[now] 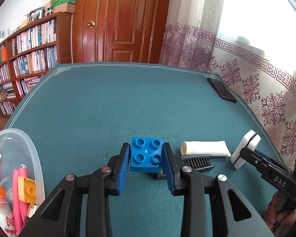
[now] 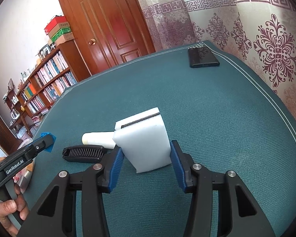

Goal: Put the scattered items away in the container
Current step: 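Grasp the blue toy brick with the left tool while the right tool holds the sponge, then carry the blue brick and sponge over the bowl and release both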

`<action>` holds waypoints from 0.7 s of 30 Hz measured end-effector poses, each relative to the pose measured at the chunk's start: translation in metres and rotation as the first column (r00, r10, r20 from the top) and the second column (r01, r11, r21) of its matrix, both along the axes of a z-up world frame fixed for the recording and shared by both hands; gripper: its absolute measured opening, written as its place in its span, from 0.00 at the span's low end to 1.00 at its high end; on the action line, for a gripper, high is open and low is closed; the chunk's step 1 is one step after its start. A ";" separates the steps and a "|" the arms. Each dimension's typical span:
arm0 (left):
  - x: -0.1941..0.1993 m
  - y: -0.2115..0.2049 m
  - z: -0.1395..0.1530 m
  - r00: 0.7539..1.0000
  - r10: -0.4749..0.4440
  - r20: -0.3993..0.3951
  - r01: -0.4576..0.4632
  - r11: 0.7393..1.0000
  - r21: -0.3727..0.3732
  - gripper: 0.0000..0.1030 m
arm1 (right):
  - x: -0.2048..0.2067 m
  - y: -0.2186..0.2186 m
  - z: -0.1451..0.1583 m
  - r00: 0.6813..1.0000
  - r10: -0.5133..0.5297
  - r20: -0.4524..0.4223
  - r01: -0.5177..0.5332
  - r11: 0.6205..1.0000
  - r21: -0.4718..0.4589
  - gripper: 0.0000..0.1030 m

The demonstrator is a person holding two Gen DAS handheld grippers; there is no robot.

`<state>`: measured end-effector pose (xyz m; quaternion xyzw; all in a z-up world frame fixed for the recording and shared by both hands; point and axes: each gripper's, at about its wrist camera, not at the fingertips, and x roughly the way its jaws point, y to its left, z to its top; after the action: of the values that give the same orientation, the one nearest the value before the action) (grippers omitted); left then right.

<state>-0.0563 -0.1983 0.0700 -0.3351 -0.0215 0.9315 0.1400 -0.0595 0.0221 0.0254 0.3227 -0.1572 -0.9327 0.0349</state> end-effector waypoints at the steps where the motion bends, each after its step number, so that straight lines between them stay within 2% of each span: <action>1: 0.003 -0.003 0.001 1.000 0.002 -0.001 -0.002 1.000 0.004 0.36 | 0.002 0.000 0.002 1.000 -0.001 -0.007 0.001 1.000 0.004 0.48; 9: 0.023 -0.027 0.011 0.999 0.043 -0.026 -0.042 0.999 0.012 0.36 | 0.012 -0.022 0.014 0.997 0.058 -0.043 -0.058 0.998 0.002 0.48; 15: 0.033 -0.051 0.019 0.996 0.081 -0.046 -0.081 0.997 0.010 0.36 | 0.018 -0.038 0.018 0.993 0.111 -0.036 -0.113 0.993 -0.042 0.48; 21: 0.042 -0.092 0.028 0.985 0.162 -0.063 -0.161 0.987 0.017 0.36 | 0.026 -0.054 0.025 0.986 0.158 -0.049 -0.160 0.985 -0.057 0.48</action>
<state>-0.0139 -0.2901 0.0975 -0.3015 -0.0495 0.9498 0.0666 -0.0332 -0.0321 0.0500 0.3121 -0.1585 -0.9287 0.1225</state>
